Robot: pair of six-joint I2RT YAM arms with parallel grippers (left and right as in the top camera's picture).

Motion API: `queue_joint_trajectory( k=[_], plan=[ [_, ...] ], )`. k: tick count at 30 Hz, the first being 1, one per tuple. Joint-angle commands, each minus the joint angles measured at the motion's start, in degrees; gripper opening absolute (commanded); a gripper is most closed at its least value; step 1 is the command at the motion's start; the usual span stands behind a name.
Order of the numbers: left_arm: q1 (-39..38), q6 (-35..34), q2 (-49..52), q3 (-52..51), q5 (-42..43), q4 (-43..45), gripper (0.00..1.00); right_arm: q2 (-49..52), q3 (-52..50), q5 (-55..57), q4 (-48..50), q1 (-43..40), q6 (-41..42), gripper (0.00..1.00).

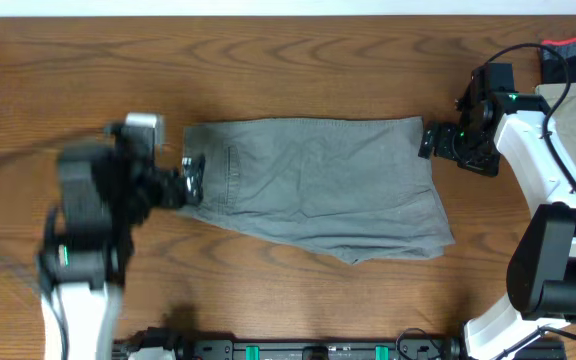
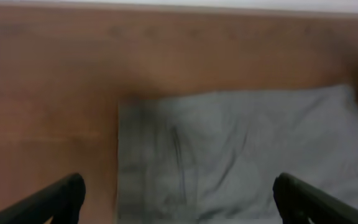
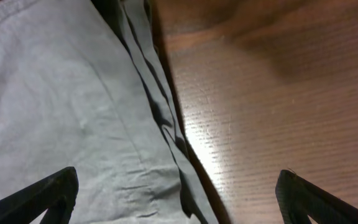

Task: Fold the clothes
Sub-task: 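Reach the left gripper to the shorts' left edge near the waistband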

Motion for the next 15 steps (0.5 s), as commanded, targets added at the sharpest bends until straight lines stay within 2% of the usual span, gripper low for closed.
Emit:
queue_joint_trajectory(
  k=[1,3,8,15],
  plan=[
    [1.2,7.3,12.1,8.7,0.6,-5.3,0.98,0.0,0.0,0.0,0.0,-0.6,-0.1,0.99],
    [2.2,7.3,19.2,12.6,1.0,-7.7,0.98,0.0,0.0,0.0,0.0,-0.6,-0.1,0.99],
    [4.0,7.4,28.9,13.9,0.3,-6.8,0.98,0.0,0.0,0.0,0.0,-0.6,-0.1,0.99],
    [8.6,7.4,36.0,13.8,2.6,-2.8,0.98,0.0,0.0,-2.7,-1.7,-0.5,-0.1,0.99]
  ],
)
